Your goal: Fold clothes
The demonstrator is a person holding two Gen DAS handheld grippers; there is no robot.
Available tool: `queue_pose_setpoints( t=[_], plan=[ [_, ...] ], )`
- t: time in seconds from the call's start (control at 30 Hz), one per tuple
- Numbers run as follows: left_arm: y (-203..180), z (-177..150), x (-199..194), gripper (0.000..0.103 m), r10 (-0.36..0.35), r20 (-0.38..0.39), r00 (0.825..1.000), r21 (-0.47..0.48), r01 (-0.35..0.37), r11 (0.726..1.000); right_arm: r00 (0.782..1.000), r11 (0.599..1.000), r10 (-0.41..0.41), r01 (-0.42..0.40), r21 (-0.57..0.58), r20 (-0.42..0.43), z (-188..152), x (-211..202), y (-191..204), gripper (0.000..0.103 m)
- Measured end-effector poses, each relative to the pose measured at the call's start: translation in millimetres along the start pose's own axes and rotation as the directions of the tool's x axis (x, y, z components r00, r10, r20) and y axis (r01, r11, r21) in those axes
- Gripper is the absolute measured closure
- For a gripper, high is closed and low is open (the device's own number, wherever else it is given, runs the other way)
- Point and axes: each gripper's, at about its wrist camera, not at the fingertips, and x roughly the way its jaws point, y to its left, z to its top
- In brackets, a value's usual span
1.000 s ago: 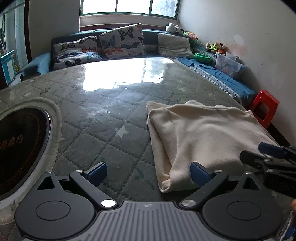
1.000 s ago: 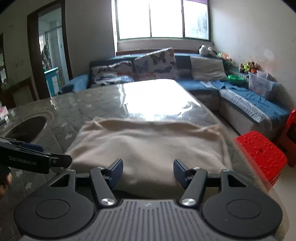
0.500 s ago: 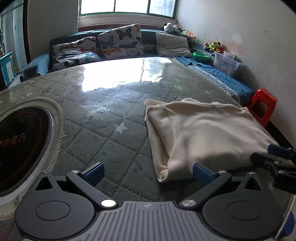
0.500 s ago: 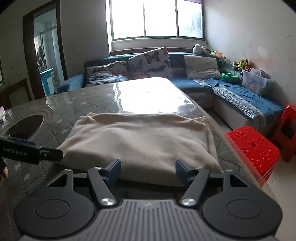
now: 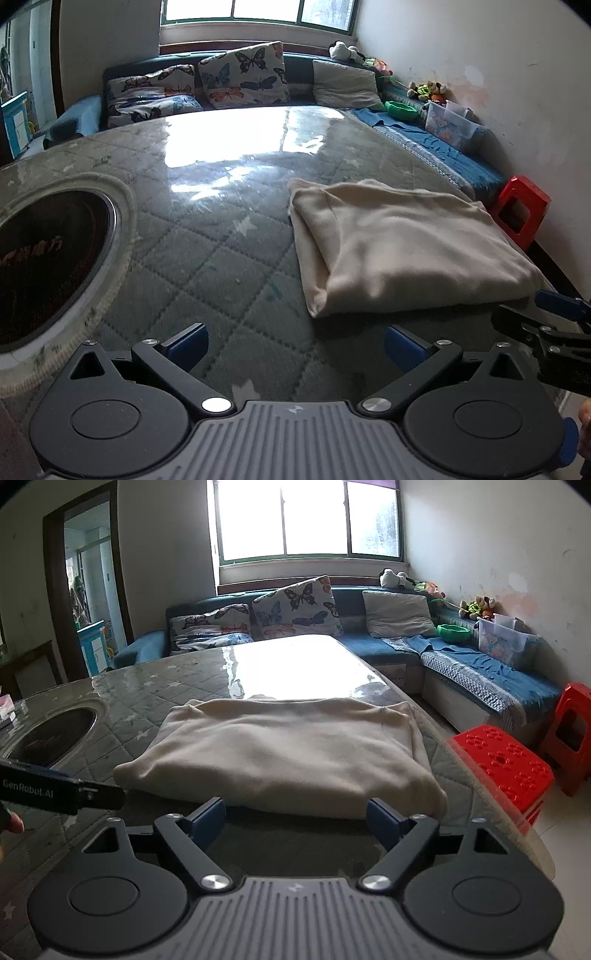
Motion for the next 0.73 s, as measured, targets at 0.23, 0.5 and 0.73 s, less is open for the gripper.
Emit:
queue_pose_setpoints(
  t=[0.23,0.5,0.73],
  plan=[
    [-4,-10,-8,0.000,-0.006,-0.001,1.000,0.012,0.006,1.000,1.000,1.000,-0.006,0.006,0.011,-0.009,-7,-5,3,0.011],
    [-8,-20,-17,0.000,-0.012,0.005,1.000,0.021,0.011,1.000,1.000,1.000,-0.016,0.016,0.027,-0.020,-13,-11,4,0.011],
    [-11,-26,-25,0.000,-0.015,0.018,1.000,0.028,0.014,1.000,1.000,0.999,-0.024,0.025,0.033,-0.016,-19,-19,6,0.010]
  ],
)
